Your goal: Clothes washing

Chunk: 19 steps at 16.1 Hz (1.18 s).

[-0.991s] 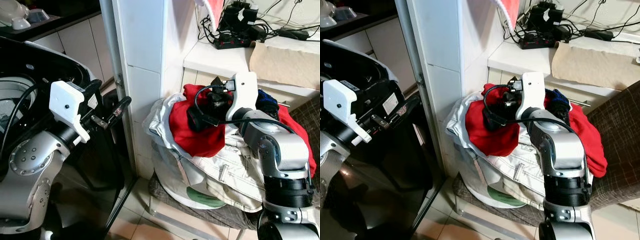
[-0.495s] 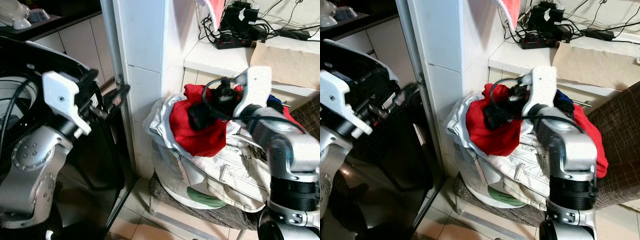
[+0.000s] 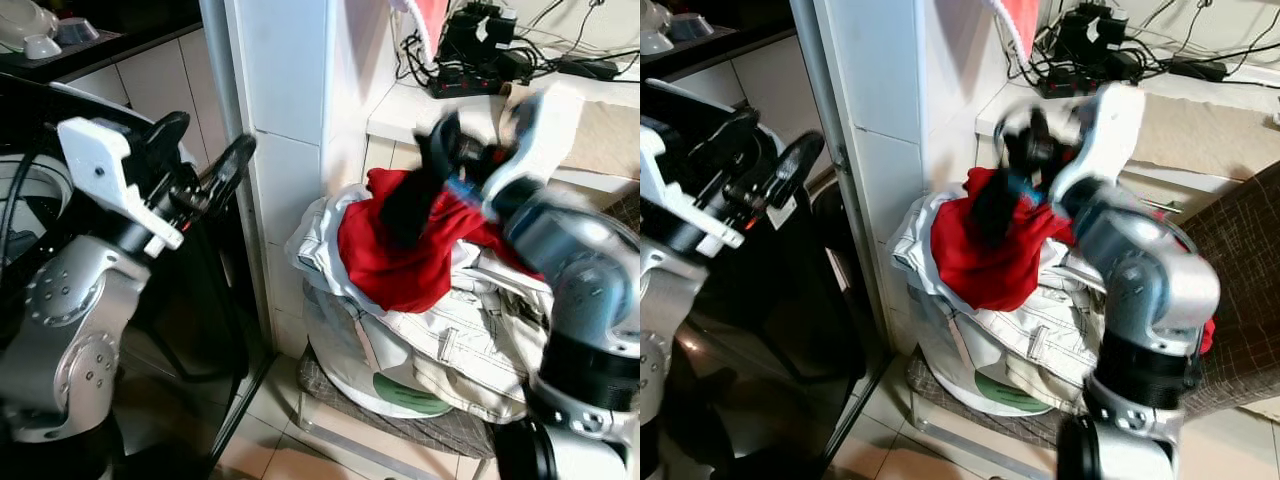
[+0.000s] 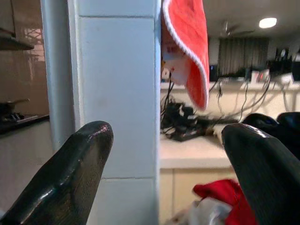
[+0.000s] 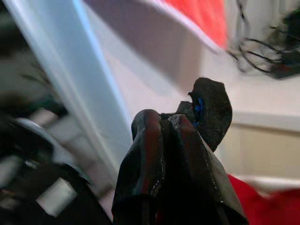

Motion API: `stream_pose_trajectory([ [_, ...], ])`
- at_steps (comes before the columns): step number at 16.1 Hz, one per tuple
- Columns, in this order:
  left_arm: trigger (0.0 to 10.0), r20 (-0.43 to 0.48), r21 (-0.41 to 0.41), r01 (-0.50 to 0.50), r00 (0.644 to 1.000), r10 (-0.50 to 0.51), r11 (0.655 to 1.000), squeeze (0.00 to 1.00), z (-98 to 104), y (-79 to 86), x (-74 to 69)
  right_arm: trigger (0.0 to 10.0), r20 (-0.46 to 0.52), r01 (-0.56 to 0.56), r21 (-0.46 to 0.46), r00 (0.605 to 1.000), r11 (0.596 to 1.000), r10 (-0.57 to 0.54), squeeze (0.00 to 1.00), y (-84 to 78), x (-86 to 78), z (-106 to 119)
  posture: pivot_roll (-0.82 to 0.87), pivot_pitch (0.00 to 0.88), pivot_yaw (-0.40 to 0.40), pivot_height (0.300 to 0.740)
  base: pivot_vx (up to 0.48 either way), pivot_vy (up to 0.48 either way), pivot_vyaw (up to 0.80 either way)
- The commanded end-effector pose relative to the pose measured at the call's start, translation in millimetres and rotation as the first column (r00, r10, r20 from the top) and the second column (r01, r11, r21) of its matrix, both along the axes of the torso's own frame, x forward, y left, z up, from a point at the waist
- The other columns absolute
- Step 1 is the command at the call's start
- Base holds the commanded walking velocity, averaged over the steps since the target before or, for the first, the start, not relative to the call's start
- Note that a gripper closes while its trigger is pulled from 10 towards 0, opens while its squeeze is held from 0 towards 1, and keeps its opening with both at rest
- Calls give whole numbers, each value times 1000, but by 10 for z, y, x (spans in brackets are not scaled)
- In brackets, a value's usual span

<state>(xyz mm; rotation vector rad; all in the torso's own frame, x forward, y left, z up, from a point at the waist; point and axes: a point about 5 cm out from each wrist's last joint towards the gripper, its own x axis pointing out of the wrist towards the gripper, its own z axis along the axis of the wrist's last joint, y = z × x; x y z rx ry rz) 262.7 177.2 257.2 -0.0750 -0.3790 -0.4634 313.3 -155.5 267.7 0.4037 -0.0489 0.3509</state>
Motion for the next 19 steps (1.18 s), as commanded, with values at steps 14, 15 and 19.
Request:
stream_pose_trajectory([
  [14,10000,-178,-296,359,890,-420,885,1000,19,-834,-18,0,180,-385,527,922,758,343,0,431,-156,251,-32,0,-27,740,0,0,0],
  [15,10000,-174,-317,352,891,-419,881,1000,29,-843,-9,0,184,-398,516,917,759,355,0,455,-175,258,-33,0,-26,740,0,0,0],
  [19,10000,-158,-360,407,860,-485,840,1000,54,-942,-78,0,171,-403,498,914,768,369,0,480,-203,254,-31,0,-23,740,0,0,0],
])
